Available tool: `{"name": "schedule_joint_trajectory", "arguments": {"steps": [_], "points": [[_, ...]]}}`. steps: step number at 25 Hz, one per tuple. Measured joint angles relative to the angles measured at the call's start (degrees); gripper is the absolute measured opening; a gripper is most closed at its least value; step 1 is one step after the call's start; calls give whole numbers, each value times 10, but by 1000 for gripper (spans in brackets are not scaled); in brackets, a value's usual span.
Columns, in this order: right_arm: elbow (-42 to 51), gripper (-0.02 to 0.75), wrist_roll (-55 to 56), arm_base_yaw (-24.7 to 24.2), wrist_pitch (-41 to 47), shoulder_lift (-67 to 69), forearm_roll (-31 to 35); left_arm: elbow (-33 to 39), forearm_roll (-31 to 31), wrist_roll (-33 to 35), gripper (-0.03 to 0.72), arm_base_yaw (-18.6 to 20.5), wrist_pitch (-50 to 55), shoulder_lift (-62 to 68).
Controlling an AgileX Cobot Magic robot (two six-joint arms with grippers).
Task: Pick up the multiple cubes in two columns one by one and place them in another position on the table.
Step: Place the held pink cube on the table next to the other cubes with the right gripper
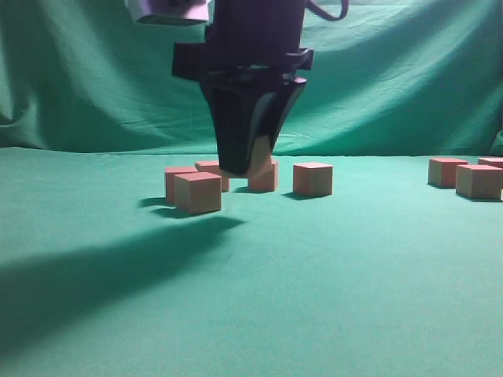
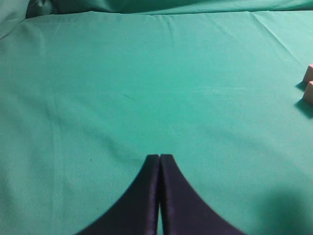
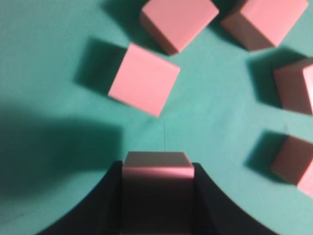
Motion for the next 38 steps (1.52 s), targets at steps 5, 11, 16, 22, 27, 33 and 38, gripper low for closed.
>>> {"name": "schedule_joint_trajectory", "arguments": {"steps": [5, 11, 16, 22, 27, 33, 38], "points": [[-12, 255, 0, 0, -6, 26, 0, 0, 0, 0, 0, 0, 0, 0], [-12, 255, -2, 0, -7, 39, 0, 0, 0, 0, 0, 0, 0, 0], [-12, 255, -2, 0, -7, 42, 0, 0, 0, 0, 0, 0, 0, 0], [-13, 255, -1, 0, -7, 51, 1, 0, 0, 0, 0, 0, 0, 0], [-13, 255, 0, 0, -7, 51, 1, 0, 0, 0, 0, 0, 0, 0], [-13, 335, 0, 0, -8, 53, 2, 0, 0, 0, 0, 0, 0, 0], [-13, 580, 0, 0, -8, 54, 8, 0, 0, 0, 0, 0, 0, 0]]}}
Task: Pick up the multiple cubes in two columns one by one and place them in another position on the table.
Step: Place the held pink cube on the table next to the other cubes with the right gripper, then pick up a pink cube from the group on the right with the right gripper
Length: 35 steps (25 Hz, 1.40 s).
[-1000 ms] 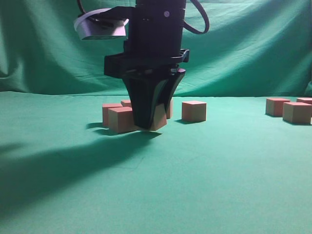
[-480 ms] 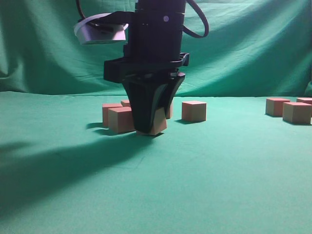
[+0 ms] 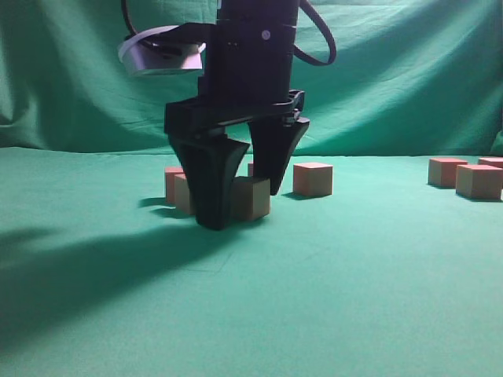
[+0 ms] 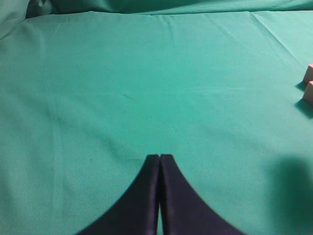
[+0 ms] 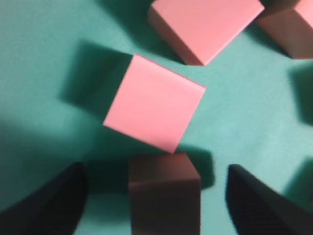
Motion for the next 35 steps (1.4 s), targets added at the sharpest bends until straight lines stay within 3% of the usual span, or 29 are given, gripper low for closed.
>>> {"name": "schedule_joint_trajectory", "arguments": {"steps": [2, 6, 7, 15, 16, 19, 20, 24, 29, 32, 35], "points": [[0, 643, 0, 0, -1, 0, 1, 0, 0, 0, 0, 0, 0, 0], [0, 635, 6, 0, 1, -18, 2, 0, 0, 0, 0, 0, 0, 0], [0, 676, 9, 0, 4, -28, 0, 0, 0, 0, 0, 0, 0, 0], [0, 661, 28, 0, 93, -154, -9, 0, 0, 0, 0, 0, 0, 0], [0, 608, 30, 0, 112, -174, -16, 0, 0, 0, 0, 0, 0, 0], [0, 604, 54, 0, 175, -227, -57, 0, 0, 0, 0, 0, 0, 0], [0, 554, 66, 0, 188, -246, -82, 0, 0, 0, 0, 0, 0, 0], [0, 553, 129, -10, 202, -296, -173, 0, 0, 0, 0, 0, 0, 0], [9, 553, 160, -100, 203, -334, -170, 0, 0, 0, 0, 0, 0, 0], [55, 553, 160, -180, 201, -337, -142, 0, 0, 0, 0, 0, 0, 0], [121, 553, 160, -251, 145, -337, -90, 0, 0, 0, 0, 0, 0, 0]]}}
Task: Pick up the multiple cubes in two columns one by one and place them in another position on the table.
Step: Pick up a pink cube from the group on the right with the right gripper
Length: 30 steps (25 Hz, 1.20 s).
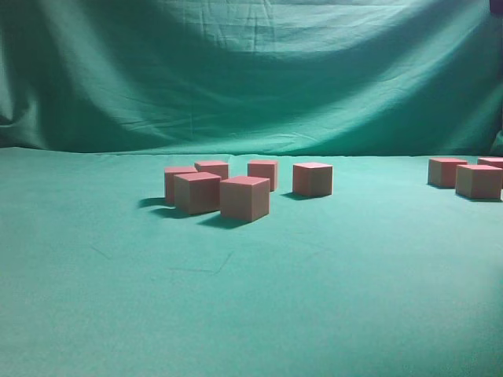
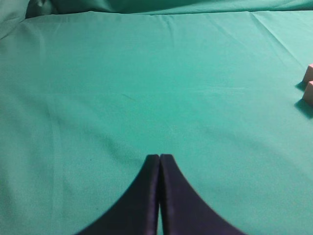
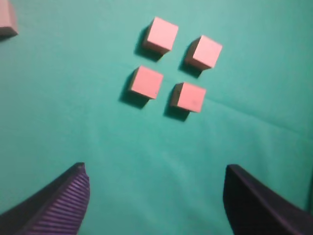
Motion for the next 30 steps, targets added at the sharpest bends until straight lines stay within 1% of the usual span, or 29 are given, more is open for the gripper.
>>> {"name": "schedule_joint_trajectory", "arguments": {"steps": [2, 4, 5, 9, 16, 23, 30], "points": [[44, 553, 2, -32, -57, 0, 45, 0, 0, 0, 0, 0, 0, 0], [74, 553, 3, -52, -103, 0, 82, 0, 0, 0, 0, 0, 0, 0], [88, 553, 3, -56, -127, 0, 95, 0, 0, 0, 0, 0, 0, 0], [96, 553, 6, -57, -171, 19, 108, 0, 0, 0, 0, 0, 0, 0], [96, 553, 53, -58, -229, 91, 104, 0, 0, 0, 0, 0, 0, 0], [96, 553, 116, -58, -279, 130, 42, 0, 0, 0, 0, 0, 0, 0], [96, 553, 124, -67, -309, 168, 37, 0, 0, 0, 0, 0, 0, 0]]}}
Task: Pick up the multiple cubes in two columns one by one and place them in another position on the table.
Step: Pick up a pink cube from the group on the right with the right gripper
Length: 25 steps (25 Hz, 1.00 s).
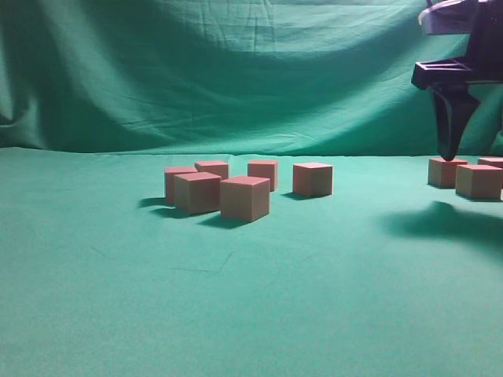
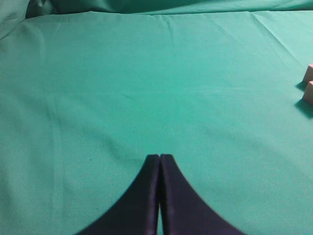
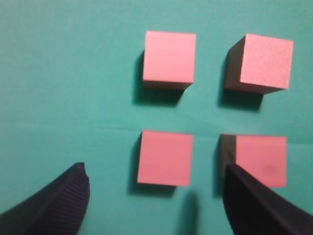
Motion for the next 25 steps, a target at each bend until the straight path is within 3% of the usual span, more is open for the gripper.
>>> {"name": "schedule_joint_trajectory", "arguments": {"steps": [23, 25], "points": [[-5, 553, 0, -3, -59, 71, 4, 0, 0, 0, 0, 0, 0, 0], [-5, 456, 0, -3, -62, 71, 4, 0, 0, 0, 0, 0, 0, 0]]}}
